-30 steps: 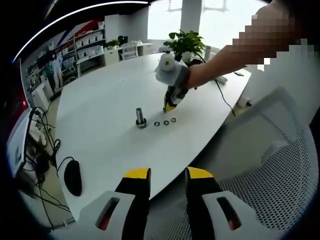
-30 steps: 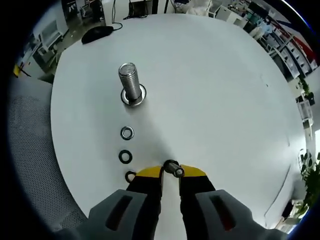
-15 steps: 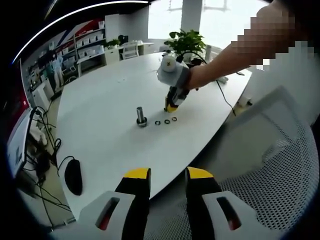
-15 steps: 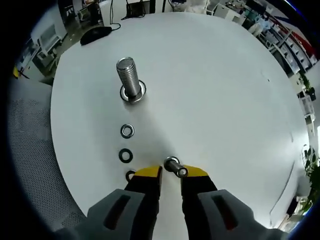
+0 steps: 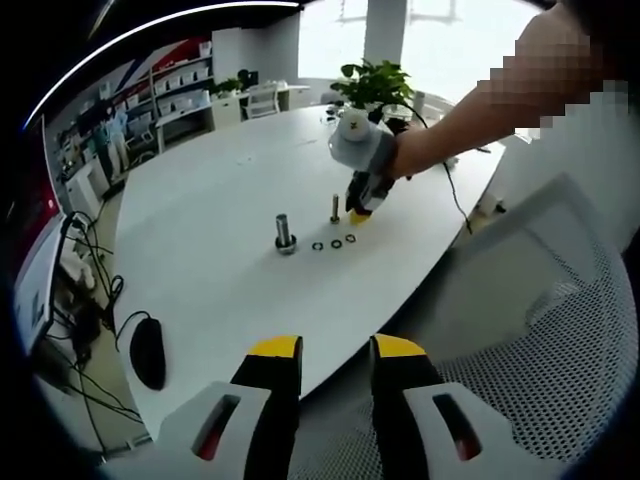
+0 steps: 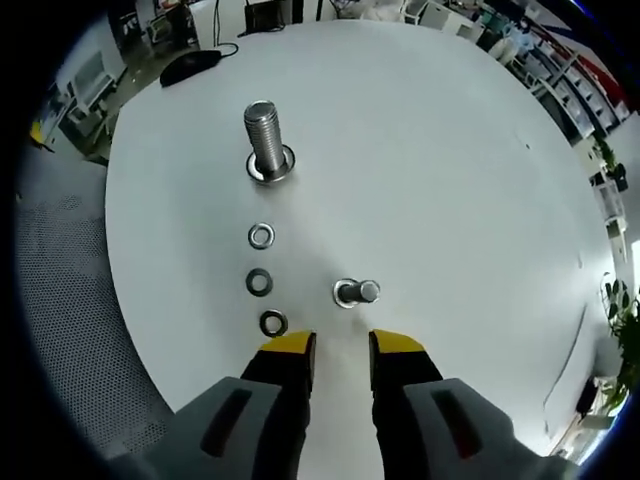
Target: Place the washer onto the threaded stud by aligning its center hole with the stud, sliding it down to the base, and recovering from edge contact or off-axis alignment until the washer reaches the visible bottom stop.
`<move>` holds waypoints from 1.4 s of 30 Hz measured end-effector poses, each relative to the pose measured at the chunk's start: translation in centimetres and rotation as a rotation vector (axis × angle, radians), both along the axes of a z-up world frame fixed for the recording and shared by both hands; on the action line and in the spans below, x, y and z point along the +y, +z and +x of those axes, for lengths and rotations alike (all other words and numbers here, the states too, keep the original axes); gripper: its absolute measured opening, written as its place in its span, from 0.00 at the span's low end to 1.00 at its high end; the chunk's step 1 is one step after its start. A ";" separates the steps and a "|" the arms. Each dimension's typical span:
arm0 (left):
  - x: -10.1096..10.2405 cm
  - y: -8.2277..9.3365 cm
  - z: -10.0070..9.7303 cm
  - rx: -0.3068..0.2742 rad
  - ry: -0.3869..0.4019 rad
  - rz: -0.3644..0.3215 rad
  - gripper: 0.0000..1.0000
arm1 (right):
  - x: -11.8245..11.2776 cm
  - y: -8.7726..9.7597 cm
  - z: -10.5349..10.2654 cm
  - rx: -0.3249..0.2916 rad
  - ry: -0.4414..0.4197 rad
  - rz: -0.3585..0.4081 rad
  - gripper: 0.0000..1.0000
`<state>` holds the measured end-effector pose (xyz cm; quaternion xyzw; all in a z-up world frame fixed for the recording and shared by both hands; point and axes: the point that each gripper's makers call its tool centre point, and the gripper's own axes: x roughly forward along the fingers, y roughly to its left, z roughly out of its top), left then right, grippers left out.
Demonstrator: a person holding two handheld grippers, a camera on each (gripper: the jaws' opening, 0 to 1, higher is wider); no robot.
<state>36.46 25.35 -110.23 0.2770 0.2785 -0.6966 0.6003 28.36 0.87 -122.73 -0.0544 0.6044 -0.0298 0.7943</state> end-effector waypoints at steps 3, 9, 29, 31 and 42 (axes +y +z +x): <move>0.0 -0.1 0.0 -0.005 -0.001 0.003 0.25 | 1.1 -0.3 0.3 -0.040 0.034 0.044 0.24; 0.1 0.0 0.0 -0.003 0.000 -0.001 0.25 | 1.9 -1.1 -0.9 -0.013 0.032 0.069 0.25; 0.1 0.0 0.0 -0.003 -0.009 -0.001 0.24 | 3.2 -1.0 -0.3 -0.020 0.045 0.098 0.27; 0.1 0.0 -0.1 -0.002 -0.010 -0.001 0.24 | 3.2 -1.3 0.3 -0.030 0.044 0.109 0.26; 0.0 0.0 0.1 -0.007 -0.007 -0.001 0.22 | 3.3 -1.4 1.1 0.078 0.199 0.110 0.24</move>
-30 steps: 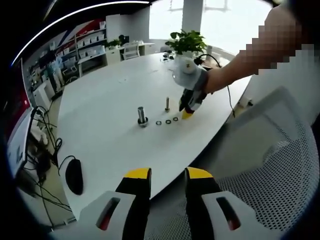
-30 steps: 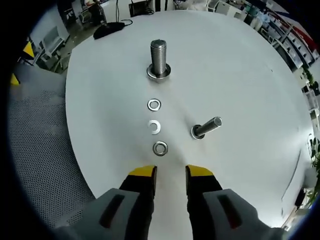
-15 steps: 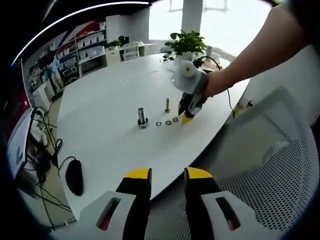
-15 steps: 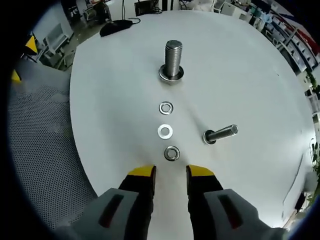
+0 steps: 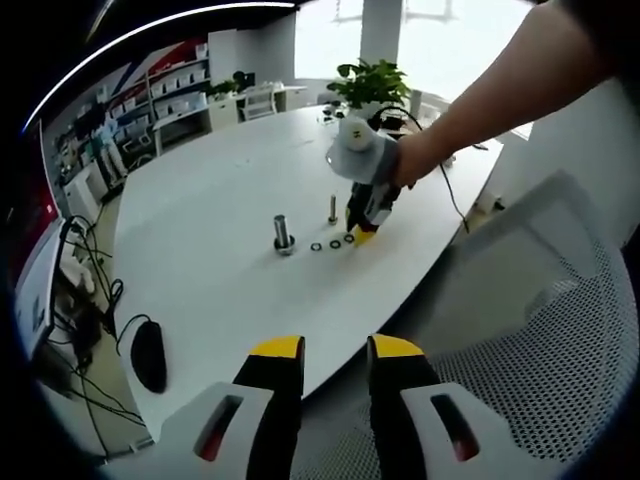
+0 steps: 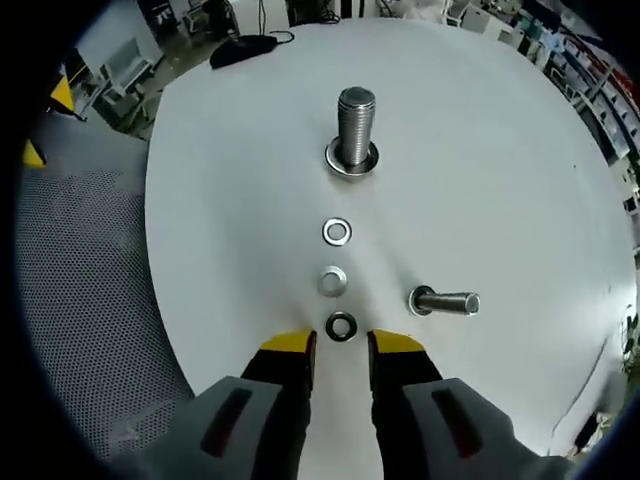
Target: Place the washer onto the threaded stud by aligning its center hole with the stud, sliding it down to the base, and recovering from edge contact or off-axis alignment until the washer reaches the visible bottom stop.
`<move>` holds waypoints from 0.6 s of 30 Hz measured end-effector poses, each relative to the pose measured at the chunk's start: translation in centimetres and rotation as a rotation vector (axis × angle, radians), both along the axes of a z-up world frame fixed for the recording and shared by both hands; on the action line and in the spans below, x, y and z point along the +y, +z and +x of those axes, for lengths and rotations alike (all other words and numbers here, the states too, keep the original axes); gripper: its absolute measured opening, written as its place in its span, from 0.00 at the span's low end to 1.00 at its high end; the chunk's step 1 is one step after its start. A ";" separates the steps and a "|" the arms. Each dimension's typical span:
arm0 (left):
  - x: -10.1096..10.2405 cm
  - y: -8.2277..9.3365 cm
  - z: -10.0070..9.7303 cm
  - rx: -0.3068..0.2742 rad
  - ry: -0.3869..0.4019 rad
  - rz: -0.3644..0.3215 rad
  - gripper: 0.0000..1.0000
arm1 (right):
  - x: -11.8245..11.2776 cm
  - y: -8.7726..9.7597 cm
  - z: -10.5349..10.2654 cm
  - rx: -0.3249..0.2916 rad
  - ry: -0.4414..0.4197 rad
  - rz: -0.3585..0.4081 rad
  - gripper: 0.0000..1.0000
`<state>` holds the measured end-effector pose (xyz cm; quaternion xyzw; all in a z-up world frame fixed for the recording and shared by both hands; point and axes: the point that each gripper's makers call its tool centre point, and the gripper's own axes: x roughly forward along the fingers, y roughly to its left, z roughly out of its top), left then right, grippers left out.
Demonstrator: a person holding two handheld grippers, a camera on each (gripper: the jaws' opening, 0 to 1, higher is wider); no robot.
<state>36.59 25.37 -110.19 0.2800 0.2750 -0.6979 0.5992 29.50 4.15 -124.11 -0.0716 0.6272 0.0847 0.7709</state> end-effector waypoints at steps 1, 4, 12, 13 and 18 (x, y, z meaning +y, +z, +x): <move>0.0 0.0 0.0 0.001 0.000 0.001 0.22 | 0.0 -0.1 -0.1 0.015 -0.001 -0.004 0.24; 0.0 -0.2 0.0 -0.001 -0.004 0.010 0.22 | -0.2 -0.1 0.4 0.045 -0.002 -0.014 0.22; 0.1 -0.1 0.0 -0.001 0.005 0.009 0.22 | -0.2 -0.4 0.2 0.080 0.076 -0.041 0.18; 0.0 -0.2 0.0 -0.001 0.006 0.008 0.22 | 0.4 0.4 -0.1 0.079 0.094 -0.052 0.16; 0.0 -0.1 0.1 -0.001 0.009 0.007 0.22 | 0.2 0.3 0.6 0.123 0.123 -0.048 0.16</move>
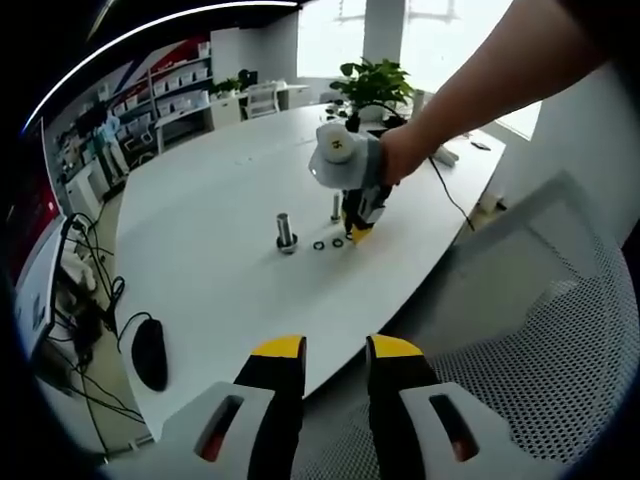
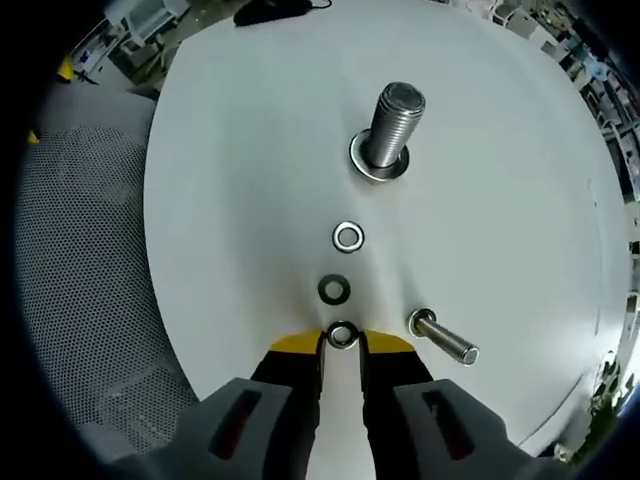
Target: Place the washer onto the threaded stud by aligning its center hole with the stud, sliding it down to the base, and recovering from edge contact or off-axis alignment until the washer reaches the visible bottom stop.
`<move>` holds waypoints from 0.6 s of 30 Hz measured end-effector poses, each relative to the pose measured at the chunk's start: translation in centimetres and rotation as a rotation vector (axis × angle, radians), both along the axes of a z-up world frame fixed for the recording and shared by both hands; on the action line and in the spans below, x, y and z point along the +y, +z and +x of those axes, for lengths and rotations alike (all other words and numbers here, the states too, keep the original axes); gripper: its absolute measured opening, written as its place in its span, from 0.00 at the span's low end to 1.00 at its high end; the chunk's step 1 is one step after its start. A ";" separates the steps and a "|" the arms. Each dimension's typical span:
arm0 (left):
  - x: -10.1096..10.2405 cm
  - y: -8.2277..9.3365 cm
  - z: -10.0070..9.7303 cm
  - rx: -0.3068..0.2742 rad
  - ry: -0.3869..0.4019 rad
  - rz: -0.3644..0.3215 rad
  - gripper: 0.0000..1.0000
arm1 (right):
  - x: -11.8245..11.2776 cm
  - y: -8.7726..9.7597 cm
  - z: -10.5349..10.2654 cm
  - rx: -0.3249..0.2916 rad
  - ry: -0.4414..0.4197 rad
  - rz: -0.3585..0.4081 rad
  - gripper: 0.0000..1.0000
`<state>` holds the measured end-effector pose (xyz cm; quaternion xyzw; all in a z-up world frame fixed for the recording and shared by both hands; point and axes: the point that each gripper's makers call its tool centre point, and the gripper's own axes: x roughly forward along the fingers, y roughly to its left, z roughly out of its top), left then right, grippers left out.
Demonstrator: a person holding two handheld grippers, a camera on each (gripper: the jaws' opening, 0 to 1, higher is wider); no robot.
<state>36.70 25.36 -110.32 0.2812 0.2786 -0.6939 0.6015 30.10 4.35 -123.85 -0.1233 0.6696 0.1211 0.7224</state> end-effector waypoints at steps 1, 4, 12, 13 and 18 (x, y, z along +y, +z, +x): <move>0.0 0.0 0.0 0.001 0.000 0.001 0.22 | 0.0 0.0 -0.2 0.004 0.001 -0.001 0.16; 0.0 -0.1 0.0 -0.001 -0.001 0.004 0.22 | -0.2 -0.5 -0.2 0.038 -0.005 -0.023 0.16; 0.0 -0.1 0.1 -0.001 0.003 0.006 0.22 | 0.8 0.8 -0.9 0.066 -0.100 -0.076 0.16; 0.0 -0.1 0.1 -0.001 0.004 0.006 0.22 | 0.2 0.2 -0.6 0.065 -0.109 -0.076 0.16; 0.1 0.0 0.1 -0.005 0.006 0.006 0.22 | 0.7 0.7 -0.9 0.004 -0.192 -0.069 0.15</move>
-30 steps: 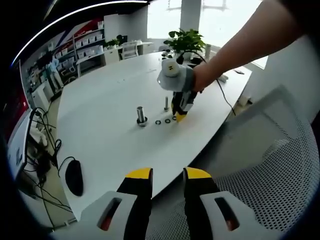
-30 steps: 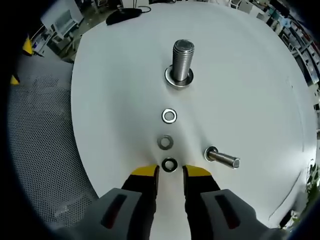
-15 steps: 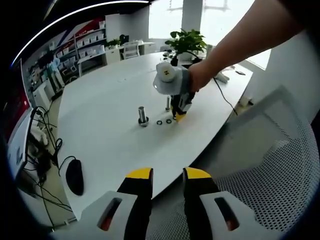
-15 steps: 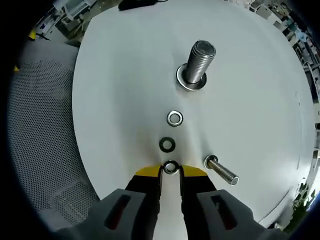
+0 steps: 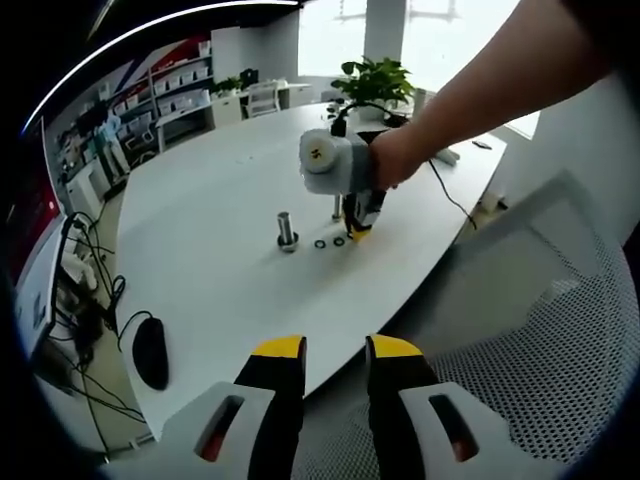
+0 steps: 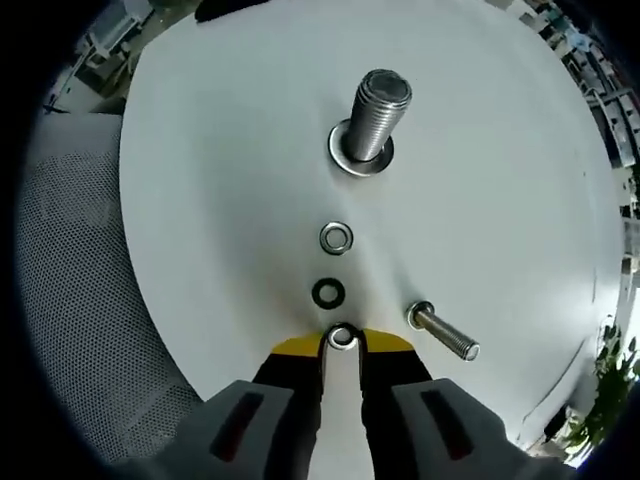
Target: Place the washer onto the threaded stud by aligning its center hole with the stud, sliding it down to the base, and recovering from edge contact or off-axis alignment until the washer reaches the visible bottom stop.
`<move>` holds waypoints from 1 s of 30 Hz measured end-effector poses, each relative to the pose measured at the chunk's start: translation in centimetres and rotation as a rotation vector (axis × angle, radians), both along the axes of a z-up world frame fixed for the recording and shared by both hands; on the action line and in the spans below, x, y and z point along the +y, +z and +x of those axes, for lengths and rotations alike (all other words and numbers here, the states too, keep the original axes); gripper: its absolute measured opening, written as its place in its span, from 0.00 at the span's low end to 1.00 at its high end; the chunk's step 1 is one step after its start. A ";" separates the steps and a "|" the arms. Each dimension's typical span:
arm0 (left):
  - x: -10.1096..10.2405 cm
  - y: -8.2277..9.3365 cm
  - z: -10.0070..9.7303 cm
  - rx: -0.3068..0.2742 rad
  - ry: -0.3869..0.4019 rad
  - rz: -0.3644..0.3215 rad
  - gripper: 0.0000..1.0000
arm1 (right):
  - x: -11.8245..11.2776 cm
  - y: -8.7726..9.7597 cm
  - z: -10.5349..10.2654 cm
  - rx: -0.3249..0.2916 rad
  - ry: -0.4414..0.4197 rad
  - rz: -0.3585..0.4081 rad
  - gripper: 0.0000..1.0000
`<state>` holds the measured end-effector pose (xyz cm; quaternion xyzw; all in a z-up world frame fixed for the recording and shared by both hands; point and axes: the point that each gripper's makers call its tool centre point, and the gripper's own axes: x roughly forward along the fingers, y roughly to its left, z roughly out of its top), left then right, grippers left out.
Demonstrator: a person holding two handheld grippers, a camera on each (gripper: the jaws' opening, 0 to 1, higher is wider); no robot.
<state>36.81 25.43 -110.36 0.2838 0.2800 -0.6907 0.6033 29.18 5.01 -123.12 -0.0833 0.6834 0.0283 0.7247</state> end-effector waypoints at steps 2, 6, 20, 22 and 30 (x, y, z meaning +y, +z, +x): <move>0.0 0.1 0.1 0.000 0.004 -0.002 0.22 | -0.4 -0.5 0.3 -0.060 -0.026 -0.006 0.15; 0.0 0.1 0.1 -0.001 0.006 -0.005 0.22 | -0.4 -0.1 -0.1 -0.232 -0.128 0.002 0.14; 0.1 0.1 0.0 -0.004 0.006 0.001 0.22 | -2.0 -0.8 0.7 -0.307 -0.300 0.067 0.14; 0.0 0.1 0.1 -0.005 0.006 0.000 0.22 | -2.0 0.3 0.6 -0.321 -0.312 0.063 0.14; 0.0 0.0 0.1 -0.004 0.010 0.000 0.22 | -3.7 1.8 -0.3 -0.354 -0.329 0.041 0.14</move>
